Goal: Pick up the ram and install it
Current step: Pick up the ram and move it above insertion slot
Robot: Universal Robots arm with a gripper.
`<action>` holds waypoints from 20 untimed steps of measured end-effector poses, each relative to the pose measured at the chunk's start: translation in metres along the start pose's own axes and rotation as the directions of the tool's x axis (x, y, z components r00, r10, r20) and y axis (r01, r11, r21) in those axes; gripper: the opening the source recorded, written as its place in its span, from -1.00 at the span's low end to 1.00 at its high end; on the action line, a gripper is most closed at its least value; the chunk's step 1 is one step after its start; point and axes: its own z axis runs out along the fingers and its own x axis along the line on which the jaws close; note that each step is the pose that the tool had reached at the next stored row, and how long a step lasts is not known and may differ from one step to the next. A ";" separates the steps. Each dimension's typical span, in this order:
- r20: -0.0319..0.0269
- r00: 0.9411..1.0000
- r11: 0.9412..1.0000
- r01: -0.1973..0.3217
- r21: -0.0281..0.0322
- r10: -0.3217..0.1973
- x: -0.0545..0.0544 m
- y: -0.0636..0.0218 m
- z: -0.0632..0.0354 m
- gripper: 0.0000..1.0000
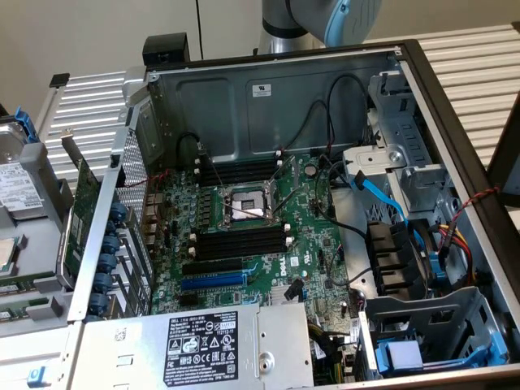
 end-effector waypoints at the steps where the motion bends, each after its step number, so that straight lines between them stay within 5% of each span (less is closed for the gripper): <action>1: -0.001 1.000 1.000 0.019 0.000 -0.019 0.000 0.0000 0.0000 -0.79; 6: -0.005 0.994 0.994 0.109 -0.001 -0.109 0.000 0.0000 0.0001 -0.79; 11: -0.009 0.980 0.980 0.199 0.001 -0.199 0.000 0.0000 0.0001 -0.79; 13: -0.011 0.972 0.973 0.233 0.006 -0.233 0.000 0.0000 0.0000 -0.79; 17: -0.012 0.960 0.959 0.281 0.027 -0.281 0.000 0.0000 0.0001 -0.79; 20: -0.012 0.958 0.958 0.287 0.029 -0.287 0.000 -0.0001 0.0001 -0.79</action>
